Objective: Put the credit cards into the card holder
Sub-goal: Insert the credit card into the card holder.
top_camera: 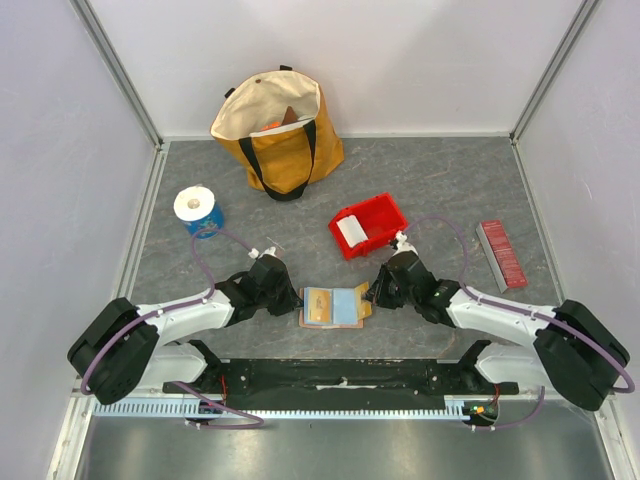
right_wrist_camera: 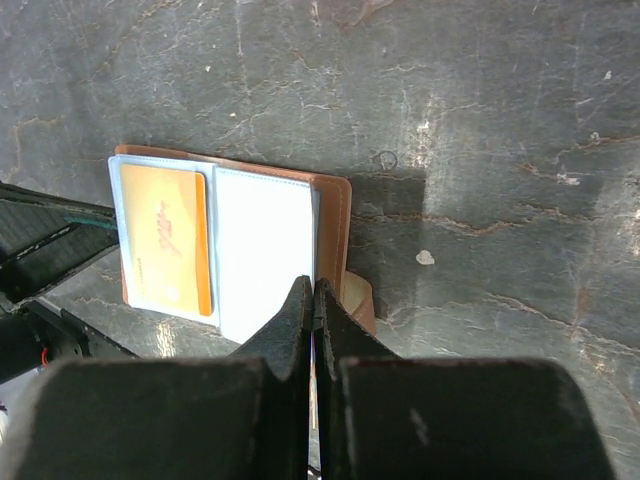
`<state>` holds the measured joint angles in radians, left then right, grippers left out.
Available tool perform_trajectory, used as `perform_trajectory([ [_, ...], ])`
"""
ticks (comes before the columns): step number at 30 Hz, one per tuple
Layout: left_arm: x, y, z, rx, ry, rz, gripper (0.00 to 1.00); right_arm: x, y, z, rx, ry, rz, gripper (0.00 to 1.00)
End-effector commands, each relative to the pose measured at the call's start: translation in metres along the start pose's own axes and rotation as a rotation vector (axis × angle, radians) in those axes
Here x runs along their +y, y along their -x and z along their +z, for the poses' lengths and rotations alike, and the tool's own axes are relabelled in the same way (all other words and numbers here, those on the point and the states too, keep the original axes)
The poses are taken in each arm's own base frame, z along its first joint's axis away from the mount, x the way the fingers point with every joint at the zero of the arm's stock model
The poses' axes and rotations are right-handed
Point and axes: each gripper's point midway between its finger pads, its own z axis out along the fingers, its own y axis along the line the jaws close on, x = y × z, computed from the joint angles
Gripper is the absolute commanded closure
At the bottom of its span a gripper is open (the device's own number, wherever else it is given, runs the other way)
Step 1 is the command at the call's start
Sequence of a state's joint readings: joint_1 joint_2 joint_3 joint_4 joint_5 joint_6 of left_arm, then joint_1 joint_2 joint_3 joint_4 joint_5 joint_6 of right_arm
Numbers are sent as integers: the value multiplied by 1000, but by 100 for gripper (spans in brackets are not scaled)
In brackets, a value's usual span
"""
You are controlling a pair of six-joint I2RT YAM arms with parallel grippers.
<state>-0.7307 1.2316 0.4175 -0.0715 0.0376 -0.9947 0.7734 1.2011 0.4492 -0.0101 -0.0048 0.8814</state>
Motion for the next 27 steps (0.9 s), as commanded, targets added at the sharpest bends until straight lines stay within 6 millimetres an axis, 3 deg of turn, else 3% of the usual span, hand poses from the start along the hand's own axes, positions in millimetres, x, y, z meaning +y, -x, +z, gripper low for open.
perform_trajectory([
  [1,5,2,2,-19,26,-25,98,-1,2,7,-25,-6,25,100],
  [15,8,-3,6,-7,20,-40,98,1,-9,25,55,-8,22,100],
  [24,13,-9,10,8,23,-52,98,38,-8,36,105,122,-3,100],
  [27,11,-9,12,7,12,-60,98,61,-4,35,96,215,-10,100],
])
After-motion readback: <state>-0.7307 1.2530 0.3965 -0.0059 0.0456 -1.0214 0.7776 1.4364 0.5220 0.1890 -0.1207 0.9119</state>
